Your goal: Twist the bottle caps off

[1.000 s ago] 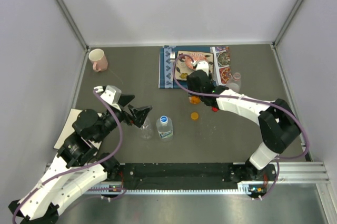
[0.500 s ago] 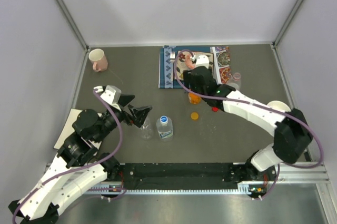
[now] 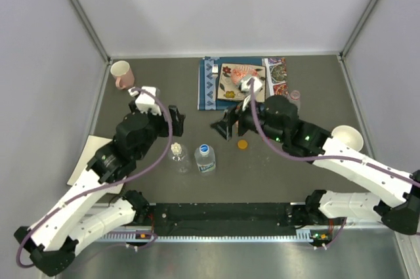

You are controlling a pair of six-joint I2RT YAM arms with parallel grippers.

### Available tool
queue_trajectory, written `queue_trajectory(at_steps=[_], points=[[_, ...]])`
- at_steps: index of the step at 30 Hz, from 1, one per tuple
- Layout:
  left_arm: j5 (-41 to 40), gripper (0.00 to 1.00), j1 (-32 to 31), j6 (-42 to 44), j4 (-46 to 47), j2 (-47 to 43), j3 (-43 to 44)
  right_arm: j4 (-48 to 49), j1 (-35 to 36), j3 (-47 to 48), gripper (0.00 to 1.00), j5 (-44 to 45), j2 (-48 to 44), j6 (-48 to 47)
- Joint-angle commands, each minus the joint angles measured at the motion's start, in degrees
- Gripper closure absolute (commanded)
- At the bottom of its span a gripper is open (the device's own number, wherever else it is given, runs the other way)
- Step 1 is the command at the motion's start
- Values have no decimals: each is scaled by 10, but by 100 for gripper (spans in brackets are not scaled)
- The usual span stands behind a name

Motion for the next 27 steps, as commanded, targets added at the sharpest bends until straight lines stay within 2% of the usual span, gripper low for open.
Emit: queue_trajectory(at_steps=[1, 4, 7, 17, 27], points=[[-48, 1, 15, -44, -32, 52, 55, -11, 71, -29, 22, -14, 21, -14], [-33, 1, 35, -61, -46, 69, 70, -3, 107, -31, 22, -7, 40, -2], [-21, 1, 41, -64, -51, 71, 75, -1, 136, -29, 23, 36, 62, -5], [-22, 1, 42, -61, -55, 36, 47, 2, 145, -31, 26, 90, 112, 21], [-21, 1, 42, -60, -57, 19, 28, 1, 145, -26, 39, 88, 152, 34]])
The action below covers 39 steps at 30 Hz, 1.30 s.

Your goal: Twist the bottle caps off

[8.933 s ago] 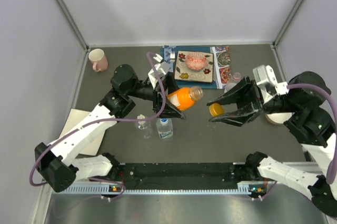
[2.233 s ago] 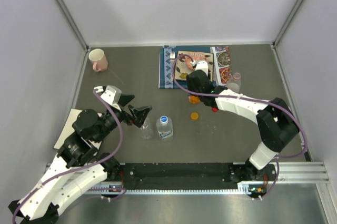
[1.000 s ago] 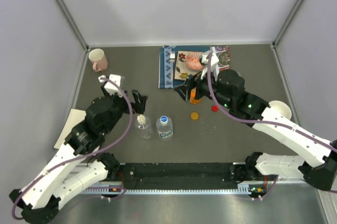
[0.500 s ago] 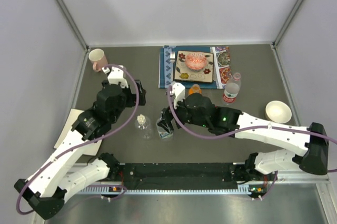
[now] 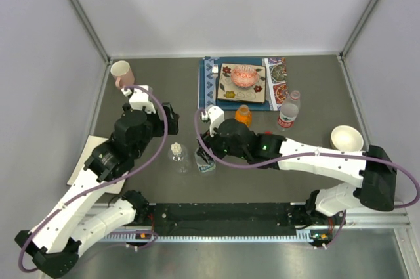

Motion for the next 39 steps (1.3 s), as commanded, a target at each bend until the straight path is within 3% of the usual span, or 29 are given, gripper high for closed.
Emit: queue_trajectory(at_steps=[1, 8, 16, 19, 20, 23, 26, 28, 34, 35, 39], points=[[-2, 1, 2, -5, 6, -12, -8, 15, 7, 6, 41, 8, 5, 13], [1, 1, 2, -6, 10, -16, -16, 11, 7, -5, 65, 13, -5, 20], [6, 1, 2, 8, 34, -10, 5, -44, 7, 5, 78, 72, -95, 7], [16, 1, 2, 21, 60, -10, 24, -95, 6, 29, 90, 144, -141, -6], [27, 1, 2, 25, 72, -12, 26, -118, -3, 46, 100, 160, -152, -4], [112, 1, 2, 40, 140, -18, 27, -142, -67, 74, 100, 136, -188, 37], [284, 1, 4, 42, 226, -15, 27, -145, -147, 81, 100, 9, -219, 89], [426, 1, 6, 23, 280, -7, 17, -123, -174, 81, 100, -44, -233, 106], [674, 1, 30, -89, 494, 58, 7, -39, -227, 77, 100, -162, -271, 178], [686, 1, 32, -123, 561, 64, -7, -25, -231, 75, 100, -188, -274, 186], [716, 1, 38, -134, 581, 103, 5, 7, -251, 74, 100, -229, -281, 215]])
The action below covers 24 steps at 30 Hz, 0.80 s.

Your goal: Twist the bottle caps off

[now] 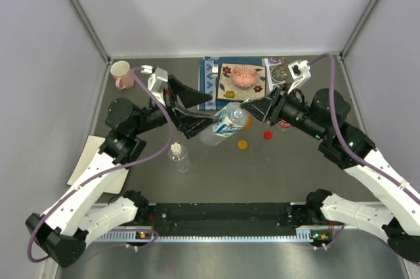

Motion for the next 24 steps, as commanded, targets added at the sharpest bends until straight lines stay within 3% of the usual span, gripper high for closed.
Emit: queue_trajectory(at_steps=[1, 5, 24], points=[[119, 1, 6, -49, 116, 35, 12, 77, -27, 16, 100, -93, -13, 54], [119, 1, 6, -7, 62, 47, 33, 138, -39, 15, 100, -167, -10, 86], [162, 1, -23, 61, -26, 62, 26, 162, -39, 54, 100, -183, 42, 91]])
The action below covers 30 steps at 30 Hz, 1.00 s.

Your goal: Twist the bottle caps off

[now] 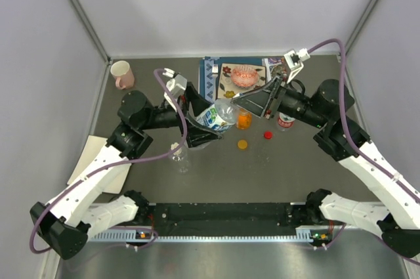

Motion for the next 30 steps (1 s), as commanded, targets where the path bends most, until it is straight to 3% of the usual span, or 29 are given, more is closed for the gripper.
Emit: queue_trajectory(at_steps=[1, 4, 8, 15, 18, 19, 22, 25, 30], points=[[9, 1, -15, 39, -10, 7, 13, 31, -7, 28, 100, -2, 9, 10], [6, 5, -30, 66, -39, 21, 22, 29, -6, 25, 100, -4, 14, 11], [4, 29, -45, 95, -65, 33, 34, 16, -6, 26, 100, 5, 14, 2], [-51, 49, -58, 136, -97, 23, 36, -30, -5, 38, 100, 14, 9, -27], [-77, 51, -58, 147, -100, 13, 31, -59, -5, 55, 68, 22, 5, -46], [-85, 52, -58, 149, -102, 11, 29, -73, -5, 59, 50, 29, 3, -52], [-135, 54, -63, 168, -111, 0, 25, -91, -5, 77, 33, 59, 0, -57], [-203, 56, -81, 195, -123, -6, 26, -110, -5, 94, 30, 91, 3, -59], [-410, 59, -159, 268, -146, -9, 30, -140, -1, 117, 30, 134, 18, -58]])
